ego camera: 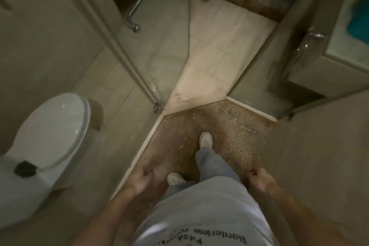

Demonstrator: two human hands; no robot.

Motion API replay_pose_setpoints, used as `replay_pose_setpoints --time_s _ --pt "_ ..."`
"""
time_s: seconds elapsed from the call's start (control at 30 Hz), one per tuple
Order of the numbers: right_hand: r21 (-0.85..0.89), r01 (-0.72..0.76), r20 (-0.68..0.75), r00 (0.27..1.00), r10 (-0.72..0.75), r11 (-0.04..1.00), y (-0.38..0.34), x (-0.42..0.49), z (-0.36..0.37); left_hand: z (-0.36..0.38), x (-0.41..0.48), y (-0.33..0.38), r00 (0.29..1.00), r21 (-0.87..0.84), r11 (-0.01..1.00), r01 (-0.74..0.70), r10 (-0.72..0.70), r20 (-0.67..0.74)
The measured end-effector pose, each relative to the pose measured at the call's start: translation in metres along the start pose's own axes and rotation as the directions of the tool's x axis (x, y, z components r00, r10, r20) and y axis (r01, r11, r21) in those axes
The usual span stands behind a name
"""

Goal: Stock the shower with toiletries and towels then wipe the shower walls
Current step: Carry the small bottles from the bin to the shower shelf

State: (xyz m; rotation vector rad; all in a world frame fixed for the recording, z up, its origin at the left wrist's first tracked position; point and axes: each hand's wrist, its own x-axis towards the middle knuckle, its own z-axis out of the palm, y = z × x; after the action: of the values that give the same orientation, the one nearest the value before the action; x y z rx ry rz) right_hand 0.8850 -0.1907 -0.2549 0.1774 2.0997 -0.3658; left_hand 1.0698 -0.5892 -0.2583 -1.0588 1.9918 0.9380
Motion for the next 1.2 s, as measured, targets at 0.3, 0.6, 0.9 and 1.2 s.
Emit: replay_pose_setpoints --time_s 0.3,0.6,0.9,1.2 --pt "0.136 -0.048 0.071 0.997 0.038 0.99 0.009 0.058 -0.023 -0.029 0.056 0.109 1.0 -0.007 1.0 -0.017 0.017 -0.001" --pt "0.075 0.193 0.041 0.98 -0.196 0.978 -0.104 0.123 -0.153 -0.03 0.122 0.142 1.0 -0.258 0.966 0.012 -0.017 -0.018" --pt "0.136 0.273 -0.075 0.961 -0.265 0.952 -0.207 0.168 -0.278 -0.082 0.129 0.215 0.997 -0.257 0.963 0.078 -0.08 0.005" --pt "0.178 0.143 -0.106 0.986 -0.126 0.974 -0.189 0.214 -0.303 -0.169 0.219 0.317 0.996 -0.305 0.951 0.05 -0.069 -0.05"
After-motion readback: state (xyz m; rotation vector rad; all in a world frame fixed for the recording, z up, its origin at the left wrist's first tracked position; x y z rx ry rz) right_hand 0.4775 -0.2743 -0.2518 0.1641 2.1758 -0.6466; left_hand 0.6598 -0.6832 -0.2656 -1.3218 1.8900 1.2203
